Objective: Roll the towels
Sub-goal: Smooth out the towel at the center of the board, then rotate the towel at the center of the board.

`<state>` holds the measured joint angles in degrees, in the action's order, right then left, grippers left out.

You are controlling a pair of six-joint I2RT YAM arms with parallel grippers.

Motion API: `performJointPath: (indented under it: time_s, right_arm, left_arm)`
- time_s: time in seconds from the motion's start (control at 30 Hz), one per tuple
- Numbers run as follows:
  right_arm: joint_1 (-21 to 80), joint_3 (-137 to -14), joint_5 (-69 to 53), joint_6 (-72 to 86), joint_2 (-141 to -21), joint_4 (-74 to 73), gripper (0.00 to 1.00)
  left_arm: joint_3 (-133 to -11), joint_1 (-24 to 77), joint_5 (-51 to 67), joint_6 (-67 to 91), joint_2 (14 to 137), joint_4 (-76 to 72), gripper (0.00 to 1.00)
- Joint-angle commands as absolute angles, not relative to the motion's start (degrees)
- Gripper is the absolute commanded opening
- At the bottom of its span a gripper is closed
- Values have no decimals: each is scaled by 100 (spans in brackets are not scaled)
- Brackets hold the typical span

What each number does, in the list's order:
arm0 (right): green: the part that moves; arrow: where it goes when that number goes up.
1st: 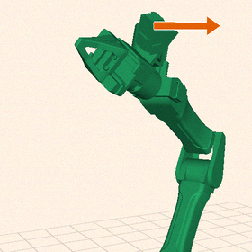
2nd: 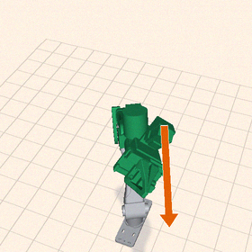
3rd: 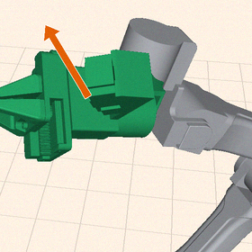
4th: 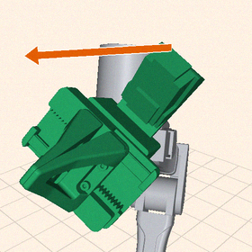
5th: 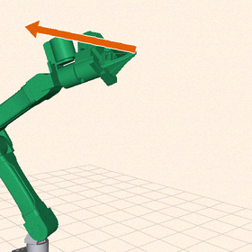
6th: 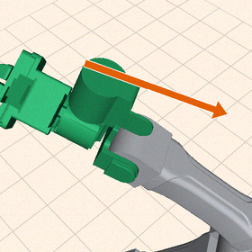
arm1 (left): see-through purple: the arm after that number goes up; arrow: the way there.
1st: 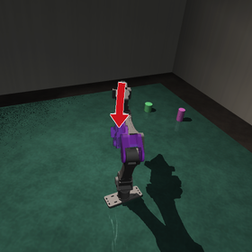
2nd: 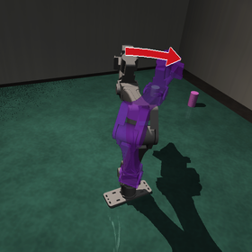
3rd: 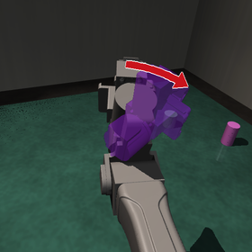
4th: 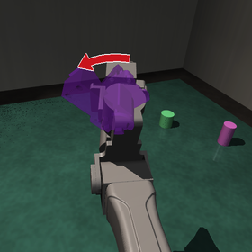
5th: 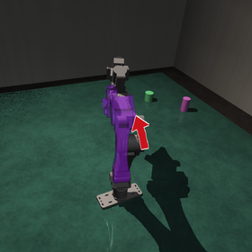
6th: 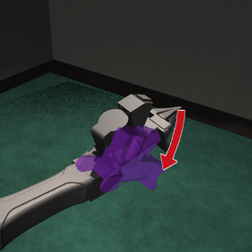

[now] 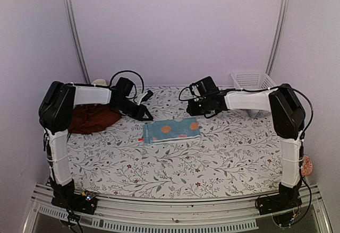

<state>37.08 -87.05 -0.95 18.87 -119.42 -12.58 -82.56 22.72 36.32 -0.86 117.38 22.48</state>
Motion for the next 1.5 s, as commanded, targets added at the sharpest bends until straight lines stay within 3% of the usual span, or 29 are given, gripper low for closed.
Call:
performJointPath:
  time_s: [0.0,0.27,0.5,0.7,0.77,0.87,1.13,1.3,1.47]
  right_arm:
    - [3638,-8986,-159,1998,-12319,-1108,20]
    - [3558,-8991,-115,2068,-12766,-1270,20]
    - [3551,-8996,-149,2022,-12785,-1389,21]
    - [3592,-8848,-2,1759,-12244,-1428,31]
    - [3663,-8884,215,1535,-12118,-1534,38]
    - [3877,-9125,713,1030,-12103,-1812,52]
    - [4558,-10407,1892,85,-12855,-2478,100]
    - [4749,-11277,1978,-161,-13499,-2652,99]
    - [4785,-11654,1939,-168,-14005,-2707,99]
  left_arm:
    - [-8349,2365,3192,-138,12109,2119,10]
    - [-8240,2357,2677,-184,12501,2066,7]
    - [-8314,2356,2721,-166,12384,1982,22]
    - [-8475,2348,2753,-262,12091,2035,51]
    - [-8503,2330,2758,-299,11920,2046,66]
    - [-8538,2184,2886,-332,11574,2143,96]
    - [-7501,1037,3965,-1011,10097,2391,97]
    - [-6518,172,4332,-1711,9386,2612,97]
    - [-5715,-26,4217,-2406,8720,2647,97]
